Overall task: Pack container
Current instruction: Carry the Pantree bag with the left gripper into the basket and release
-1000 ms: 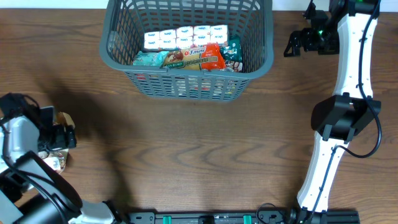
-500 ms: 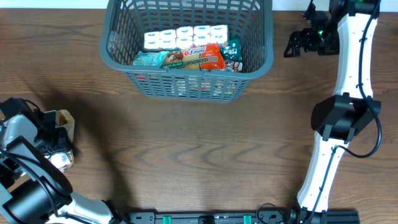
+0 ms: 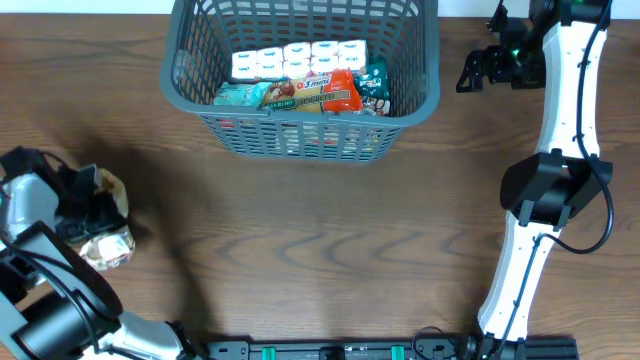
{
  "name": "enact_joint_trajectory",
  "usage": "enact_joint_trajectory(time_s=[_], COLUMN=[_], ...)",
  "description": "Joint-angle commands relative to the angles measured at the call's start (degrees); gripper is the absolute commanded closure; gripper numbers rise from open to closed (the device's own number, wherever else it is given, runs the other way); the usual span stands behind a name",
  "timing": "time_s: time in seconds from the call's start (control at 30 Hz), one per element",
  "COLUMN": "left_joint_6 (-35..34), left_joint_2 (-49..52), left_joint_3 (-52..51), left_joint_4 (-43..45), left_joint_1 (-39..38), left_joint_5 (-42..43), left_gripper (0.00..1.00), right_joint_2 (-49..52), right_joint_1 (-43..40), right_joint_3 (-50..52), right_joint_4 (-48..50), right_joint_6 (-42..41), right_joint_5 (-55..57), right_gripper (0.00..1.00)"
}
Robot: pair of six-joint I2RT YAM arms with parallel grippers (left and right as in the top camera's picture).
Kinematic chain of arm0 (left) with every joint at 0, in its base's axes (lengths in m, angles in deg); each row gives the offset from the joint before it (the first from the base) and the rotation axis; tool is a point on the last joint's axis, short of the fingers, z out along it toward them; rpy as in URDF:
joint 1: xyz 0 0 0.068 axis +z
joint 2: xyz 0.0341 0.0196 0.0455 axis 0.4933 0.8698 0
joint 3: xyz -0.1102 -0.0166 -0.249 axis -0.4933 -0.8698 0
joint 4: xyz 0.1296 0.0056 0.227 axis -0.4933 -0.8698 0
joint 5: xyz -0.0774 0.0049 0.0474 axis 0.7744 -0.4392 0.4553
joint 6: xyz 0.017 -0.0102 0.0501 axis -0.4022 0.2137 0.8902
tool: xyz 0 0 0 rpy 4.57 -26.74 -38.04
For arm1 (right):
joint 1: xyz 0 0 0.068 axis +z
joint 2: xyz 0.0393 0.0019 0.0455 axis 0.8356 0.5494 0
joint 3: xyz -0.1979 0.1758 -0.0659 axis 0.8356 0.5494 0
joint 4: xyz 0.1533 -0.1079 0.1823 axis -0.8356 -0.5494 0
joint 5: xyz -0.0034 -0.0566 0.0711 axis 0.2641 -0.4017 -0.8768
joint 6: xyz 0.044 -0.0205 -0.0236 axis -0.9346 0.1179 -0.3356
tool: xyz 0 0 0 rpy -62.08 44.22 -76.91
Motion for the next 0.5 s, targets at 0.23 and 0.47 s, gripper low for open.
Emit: enact_joint_trajectory(time_s=[0.23,0.47], left_joint_6=[-8.4,-4.7], left_joint_2=[-8.8,-8.7], left_joint_3=[36.8,60.8], left_joint_4=[-20.3,-17.6], left_joint_1=[-12.2,-27.8], left_joint_5=[5.9,6.0], left_gripper=[0.95,0.95], right_joint_2=[0.2,0.2], right_joint_1=[0.0,0.0], right_joint_3=[-0.1,-0.1], right_joint_4=[-0.2,-0.7], right_joint_6=[0.8,0.8], right_joint_5=[0.0,0.0], right_gripper=[0.01,0.01])
